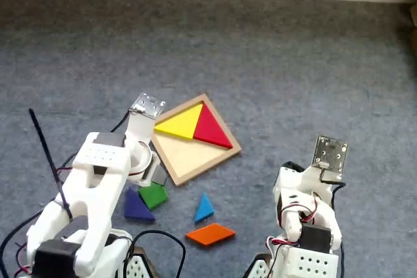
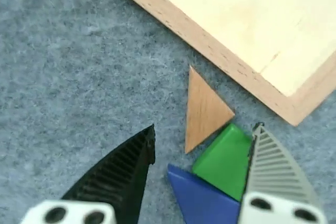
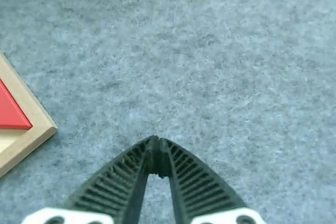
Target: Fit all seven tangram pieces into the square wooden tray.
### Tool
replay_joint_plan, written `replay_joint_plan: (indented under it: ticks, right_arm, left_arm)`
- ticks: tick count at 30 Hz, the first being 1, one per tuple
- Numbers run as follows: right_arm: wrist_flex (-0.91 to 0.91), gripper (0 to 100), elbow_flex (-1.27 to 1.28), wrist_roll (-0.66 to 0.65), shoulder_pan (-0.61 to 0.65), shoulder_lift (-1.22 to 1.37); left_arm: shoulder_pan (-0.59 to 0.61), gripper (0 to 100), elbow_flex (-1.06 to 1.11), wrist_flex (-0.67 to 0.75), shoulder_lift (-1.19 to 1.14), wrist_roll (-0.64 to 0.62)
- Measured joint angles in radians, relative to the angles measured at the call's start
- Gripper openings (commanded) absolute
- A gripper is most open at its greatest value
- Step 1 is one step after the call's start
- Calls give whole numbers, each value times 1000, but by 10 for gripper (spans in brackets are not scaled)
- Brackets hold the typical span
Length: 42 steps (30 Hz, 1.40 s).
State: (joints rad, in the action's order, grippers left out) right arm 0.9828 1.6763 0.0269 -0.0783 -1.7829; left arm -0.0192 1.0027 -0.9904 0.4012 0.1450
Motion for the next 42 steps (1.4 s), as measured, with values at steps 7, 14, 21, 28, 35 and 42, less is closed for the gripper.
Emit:
replay_joint_plan:
  ticks: [7, 14, 21, 28, 35, 42]
  right_arm:
    - [0, 12, 0, 0, 0, 0]
    - [3, 12, 0, 0, 0, 0]
    - [21, 12, 0, 0, 0, 0]
    - [21, 12, 0, 0, 0, 0]
    - [21, 12, 0, 0, 0, 0]
    - [21, 12, 0, 0, 0, 0]
  left_arm:
    - [0, 287, 0, 60, -69, -2]
    - [-12, 195, -43, 61, -143, -2]
    - [-81, 182, -107, 57, -227, -3]
    - [-87, 166, -112, 57, -230, -3]
    - [-94, 117, -114, 57, -230, -3]
    - [-95, 115, -124, 43, -227, -3]
